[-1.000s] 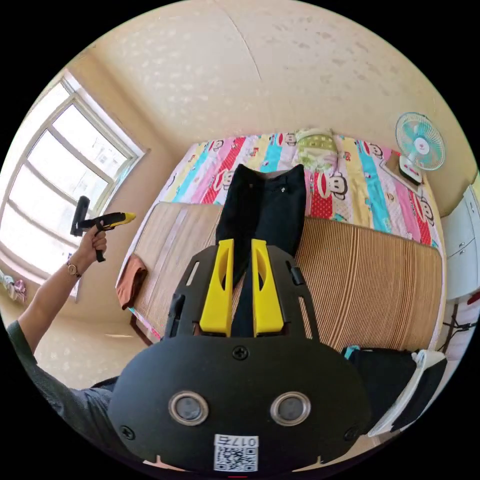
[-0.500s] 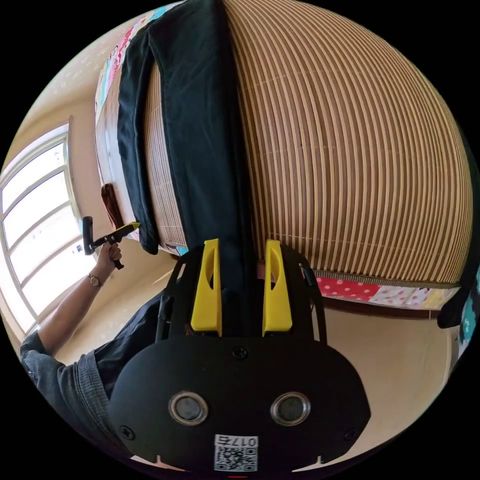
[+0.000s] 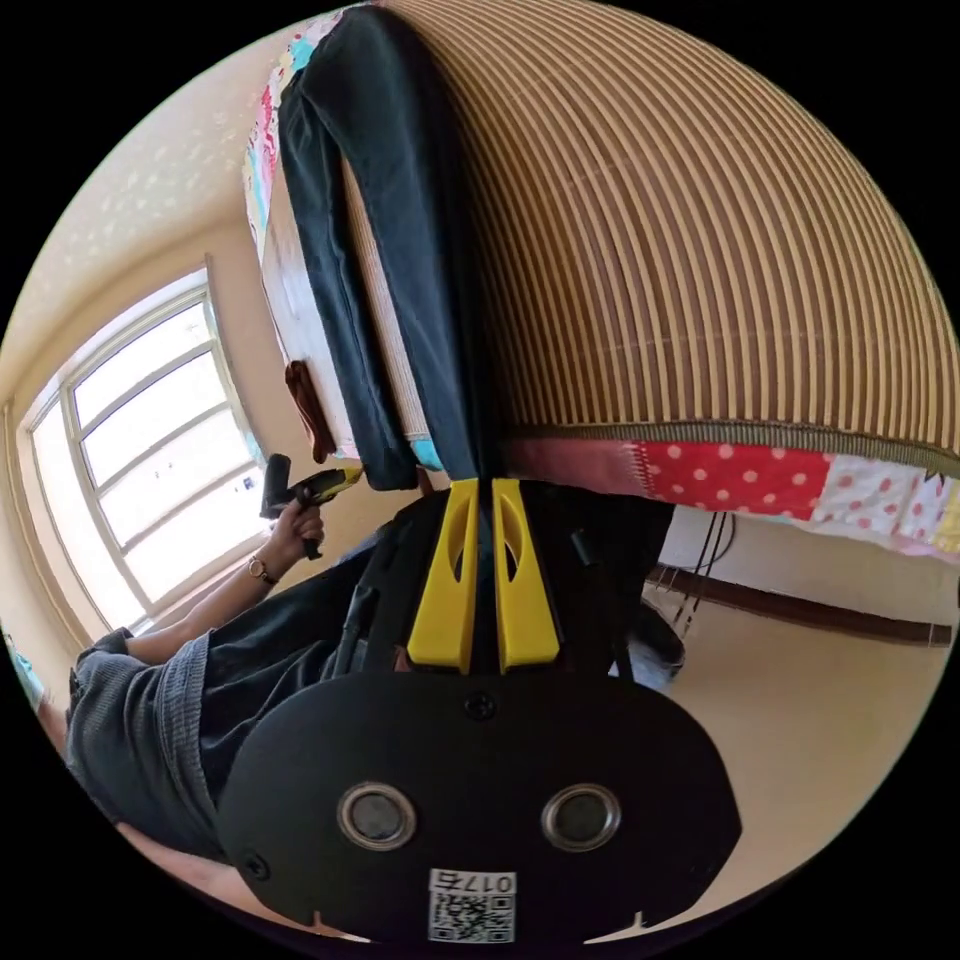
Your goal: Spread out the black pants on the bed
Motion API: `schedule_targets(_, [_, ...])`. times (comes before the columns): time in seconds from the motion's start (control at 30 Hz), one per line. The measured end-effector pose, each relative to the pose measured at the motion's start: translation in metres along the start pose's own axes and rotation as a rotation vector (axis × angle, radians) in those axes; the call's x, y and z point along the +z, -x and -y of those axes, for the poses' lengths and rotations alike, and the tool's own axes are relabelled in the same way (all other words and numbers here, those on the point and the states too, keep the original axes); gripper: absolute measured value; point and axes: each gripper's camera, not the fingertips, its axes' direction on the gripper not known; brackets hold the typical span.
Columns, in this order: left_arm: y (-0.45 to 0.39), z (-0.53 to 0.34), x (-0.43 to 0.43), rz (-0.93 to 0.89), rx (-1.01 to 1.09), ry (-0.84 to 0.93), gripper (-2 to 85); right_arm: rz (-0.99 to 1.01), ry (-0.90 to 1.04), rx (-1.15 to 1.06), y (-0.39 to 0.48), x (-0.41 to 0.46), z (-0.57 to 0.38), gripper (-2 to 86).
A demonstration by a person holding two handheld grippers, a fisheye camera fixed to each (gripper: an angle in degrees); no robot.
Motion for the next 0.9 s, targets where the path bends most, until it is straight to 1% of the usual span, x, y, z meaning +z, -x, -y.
schedule_targets(0.03, [0.006,-0.003,-0.003,0.028,-0.051,0.009,3.3,-0.04,-0.02,0.001,0.003,-0.014,-0.007,3.0])
schedule_targets(0.07, [0.016,-0.011,-0.011,0.098,-0.137,0.029,4.6,-0.052,-0.038,-0.031,0.013,-0.029,-0.014,2.9])
schedule_targets(0.1, [0.018,-0.018,-0.024,0.142,-0.179,0.016,6.3,-0.054,-0.047,-0.053,0.019,-0.036,-0.017,2.9])
schedule_targets(0.13, [0.016,-0.022,-0.033,0.156,-0.188,-0.004,6.8,-0.06,-0.058,-0.106,0.037,-0.049,-0.024,2.8])
schedule_targets(0.17, [0.003,-0.027,-0.05,0.173,-0.153,-0.046,7.6,-0.077,-0.062,-0.165,0.056,-0.06,-0.03,2.8])
schedule_targets(0.2, [-0.026,-0.025,-0.061,0.185,-0.007,-0.049,8.8,-0.088,-0.061,-0.194,0.065,-0.065,-0.032,2.8])
schedule_targets(0.23, [-0.045,-0.023,-0.064,0.193,0.092,-0.027,9.4,-0.114,-0.053,-0.244,0.084,-0.072,-0.036,2.7])
schedule_targets(0.27, [-0.088,-0.02,-0.062,0.213,0.279,0.049,10.8,-0.136,-0.043,-0.283,0.101,-0.078,-0.038,2.7])
schedule_targets(0.3, [-0.127,-0.018,-0.056,0.235,0.407,0.115,12.5,-0.141,-0.036,-0.301,0.11,-0.081,-0.038,2.7])
schedule_targets(0.33, [-0.145,-0.017,-0.054,0.242,0.449,0.131,13.4,-0.138,-0.025,-0.337,0.126,-0.085,-0.038,2.6])
schedule_targets(0.4, [-0.209,-0.013,-0.048,0.219,0.556,0.13,15.4,-0.116,-0.004,-0.399,0.149,-0.091,-0.036,2.6])
schedule_targets(0.47, [-0.247,-0.006,-0.044,0.204,0.58,0.107,16.5,-0.08,0.084,-0.464,0.177,-0.095,-0.029,2.6])
schedule_targets(0.53, [-0.279,-0.001,-0.036,0.236,0.592,0.11,16.9,-0.046,0.136,-0.548,0.2,-0.102,-0.026,2.6])
schedule_targets(0.6, [-0.308,-0.001,-0.021,0.382,0.599,0.148,14.1,-0.005,0.153,-0.647,0.223,-0.113,-0.028,2.8])
schedule_targets(0.63, [-0.313,-0.002,-0.017,0.437,0.6,0.161,12.3,-0.021,0.173,-0.688,0.233,-0.117,-0.027,2.9])
schedule_targets(0.7, [-0.323,-0.014,-0.005,0.65,0.621,0.154,6.2,-0.081,0.241,-0.729,0.238,-0.116,-0.024,3.3])
schedule_targets(0.77, [-0.322,-0.024,-0.003,0.695,0.669,0.134,4.3,-0.119,0.374,-0.717,0.224,-0.115,-0.01,4.1])
schedule_targets(0.8, [-0.318,-0.028,-0.005,0.676,0.675,0.124,3.9,-0.121,0.411,-0.698,0.218,-0.116,-0.005,4.4])
schedule_targets(0.83, [-0.315,-0.028,-0.007,0.656,0.658,0.122,3.7,-0.131,0.48,-0.641,0.203,-0.121,0.007,5.2])
schedule_targets(0.87, [-0.307,-0.028,-0.014,0.604,0.596,0.123,3.7,-0.142,0.528,-0.585,0.189,-0.131,0.021,6.0])
schedule_targets(0.9, [-0.299,-0.027,-0.023,0.541,0.536,0.116,3.7,-0.146,0.54,-0.563,0.183,-0.139,0.028,6.3])
